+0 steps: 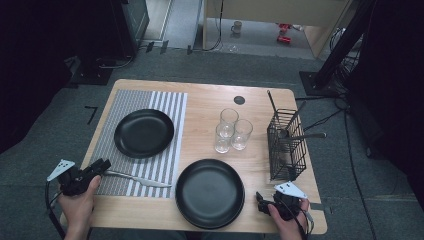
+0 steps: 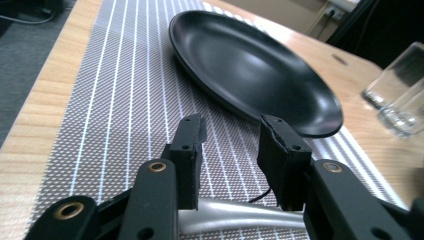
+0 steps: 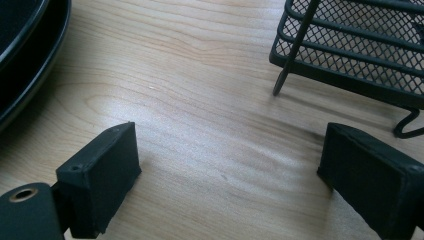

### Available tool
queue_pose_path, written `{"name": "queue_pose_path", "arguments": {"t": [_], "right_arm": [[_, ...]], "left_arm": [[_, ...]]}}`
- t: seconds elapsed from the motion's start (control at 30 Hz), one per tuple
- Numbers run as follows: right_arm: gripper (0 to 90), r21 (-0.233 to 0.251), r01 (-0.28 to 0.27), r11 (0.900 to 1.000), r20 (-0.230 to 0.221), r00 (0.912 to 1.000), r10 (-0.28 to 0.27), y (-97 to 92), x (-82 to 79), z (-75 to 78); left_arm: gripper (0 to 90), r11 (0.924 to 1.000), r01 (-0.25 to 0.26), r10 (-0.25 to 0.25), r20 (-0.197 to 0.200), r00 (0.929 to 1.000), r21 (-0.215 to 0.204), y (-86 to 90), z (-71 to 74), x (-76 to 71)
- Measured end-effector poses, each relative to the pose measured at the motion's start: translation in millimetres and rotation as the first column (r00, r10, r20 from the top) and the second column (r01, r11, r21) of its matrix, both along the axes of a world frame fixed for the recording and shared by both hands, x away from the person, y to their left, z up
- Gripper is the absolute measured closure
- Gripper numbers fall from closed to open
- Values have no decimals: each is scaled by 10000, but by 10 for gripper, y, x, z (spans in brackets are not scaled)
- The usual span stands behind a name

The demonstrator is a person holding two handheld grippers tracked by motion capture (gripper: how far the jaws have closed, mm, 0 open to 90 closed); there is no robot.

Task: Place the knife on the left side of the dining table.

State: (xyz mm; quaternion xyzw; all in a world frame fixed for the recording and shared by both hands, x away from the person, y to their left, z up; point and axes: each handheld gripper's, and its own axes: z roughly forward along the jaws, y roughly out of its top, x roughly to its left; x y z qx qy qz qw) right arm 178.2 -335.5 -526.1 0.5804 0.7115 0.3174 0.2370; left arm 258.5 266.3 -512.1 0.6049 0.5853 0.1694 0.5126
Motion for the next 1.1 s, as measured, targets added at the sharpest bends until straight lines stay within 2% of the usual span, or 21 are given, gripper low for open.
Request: {"name": "queue_pose_path", "arguments": {"t": [0.17,0.23,0.3,0.37,0.4,0.47,0.5,0.6,0.63,0.7,0.73,0.83,1.0,1.07,1.1], "right_arm": [[88,0,-2,10000,-1,10000,2,0,0,0],[88,-1,-1,10000,1,10000,1,0,0,0],[88,-2,0,10000,-2,10000,0,0,0,0],[88,-2,-2,10000,0,10000,2,0,0,0],[88,1,-2,10000,-1,10000,2,0,0,0],[88,-3,-3,10000,0,10000,3,0,0,0],[88,0,-2,10000,0,10000,2,0,0,0],[88,-2,-2,10000,2,10000,2,0,-1,0],[88,-1,-1,10000,1,10000,1,1,-1,0],[88,-10,-6,10000,-8,10000,6,0,-1,1],[88,-12,-5,10000,-9,10000,5,0,-1,1],[88,-14,-6,10000,-9,10000,6,0,-1,1],[88,-9,-5,10000,-9,10000,5,0,-1,1],[88,-10,-7,10000,-9,10000,7,0,-1,1],[88,-9,-6,10000,-11,10000,6,0,-1,1]], "left_arm": [[594,9998,-25,25,-22,10000,211,-20,-6,4],[581,9983,52,-47,-86,10000,573,-63,-7,14],[559,9932,180,-167,-121,9998,1153,-140,-2,26],[539,9815,442,-412,-200,9990,1863,-253,1,38],[530,9774,552,-516,-229,9984,2039,-290,1,42],[525,9639,826,-756,-371,9964,2530,-388,-7,55],[521,9552,927,-843,-420,9956,2812,-434,-13,59],[508,9214,1185,-995,-700,9926,3701,-535,-35,73],[503,9149,1289,-1032,-872,9908,3825,-549,-39,82],[495,9070,1388,-1058,-1039,9889,3976,-557,-44,85],[495,9046,1419,-1049,-1126,9881,4019,-558,-46,84],[493,9060,1409,-1043,-1121,9882,3992,-547,-46,77],[499,9042,1383,-1005,-1134,9885,4040,-548,-45,52],[505,9010,1369,-994,-1113,9888,4116,-551,-44,33],[506,9025,1350,-981,-1101,9891,4089,-547,-46,26]]}}
